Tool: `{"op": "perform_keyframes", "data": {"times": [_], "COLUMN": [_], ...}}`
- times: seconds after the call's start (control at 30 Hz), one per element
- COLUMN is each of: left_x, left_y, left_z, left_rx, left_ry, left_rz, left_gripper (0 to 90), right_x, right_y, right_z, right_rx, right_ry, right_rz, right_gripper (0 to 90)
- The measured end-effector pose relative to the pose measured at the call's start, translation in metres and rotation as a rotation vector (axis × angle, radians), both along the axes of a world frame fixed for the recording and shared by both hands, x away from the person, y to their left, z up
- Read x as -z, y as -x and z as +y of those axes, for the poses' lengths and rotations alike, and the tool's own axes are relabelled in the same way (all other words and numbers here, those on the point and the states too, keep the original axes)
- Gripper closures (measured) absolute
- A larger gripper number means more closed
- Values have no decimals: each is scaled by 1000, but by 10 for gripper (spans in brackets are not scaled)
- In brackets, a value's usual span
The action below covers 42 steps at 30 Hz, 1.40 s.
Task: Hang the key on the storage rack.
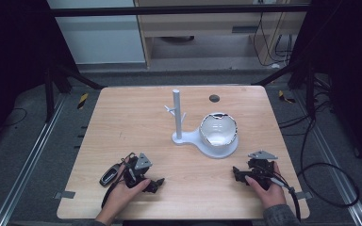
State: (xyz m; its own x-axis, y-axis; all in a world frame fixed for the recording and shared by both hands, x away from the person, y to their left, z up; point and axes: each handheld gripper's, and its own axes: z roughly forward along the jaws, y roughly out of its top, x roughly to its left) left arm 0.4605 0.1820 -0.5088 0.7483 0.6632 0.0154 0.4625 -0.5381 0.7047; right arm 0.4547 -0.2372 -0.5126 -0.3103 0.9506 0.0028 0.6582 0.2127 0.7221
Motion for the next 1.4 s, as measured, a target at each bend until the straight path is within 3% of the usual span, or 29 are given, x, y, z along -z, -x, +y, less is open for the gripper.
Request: {"op": "perform_keyframes", "data": {"times": [0.1,0.13,0.2,0.27,0.3,0.4,0.5,0.63,0.73,0.87,1.07,1.2,1.3,1.4], "left_x": [-1,-3,-6,-8,-13,-21,-43,-68,-88,-113,-123,-126,-130,-135], "left_y": [0,0,2,3,4,3,-6,-15,-18,-18,-26,-45,-52,-56], "left_z": [0,1,1,3,5,7,11,11,10,14,23,26,26,27], "left_rx": [7,0,-17,-26,-47,-61,-82,-76,-87,-101,-132,-132,-113,-99], "left_ry": [-5,-7,-7,5,31,32,-12,-73,-153,-196,-213,-276,-320,-387], "left_rz": [-1,-7,-50,-48,-49,-37,-27,17,-5,33,96,157,210,238], "left_gripper": [2,41,64,62,64,64,64,66,73,84,83,76,71,72], "right_x": [0,0,0,0,0,0,0,0,0,0,0,0,0,0], "right_y": [0,0,1,6,7,10,9,10,10,11,13,13,13,13], "right_z": [1,1,2,3,3,4,4,1,1,0,-1,-1,-2,-2], "right_rx": [8,14,26,30,31,29,20,-10,-12,-20,-29,-36,-42,-44], "right_ry": [3,0,1,1,4,1,1,0,0,3,-3,6,9,10], "right_rz": [-1,-1,-1,-1,-1,-1,0,0,0,-1,2,-2,-4,-4], "right_gripper": [4,4,4,4,4,4,4,4,4,4,4,4,4,4]}}
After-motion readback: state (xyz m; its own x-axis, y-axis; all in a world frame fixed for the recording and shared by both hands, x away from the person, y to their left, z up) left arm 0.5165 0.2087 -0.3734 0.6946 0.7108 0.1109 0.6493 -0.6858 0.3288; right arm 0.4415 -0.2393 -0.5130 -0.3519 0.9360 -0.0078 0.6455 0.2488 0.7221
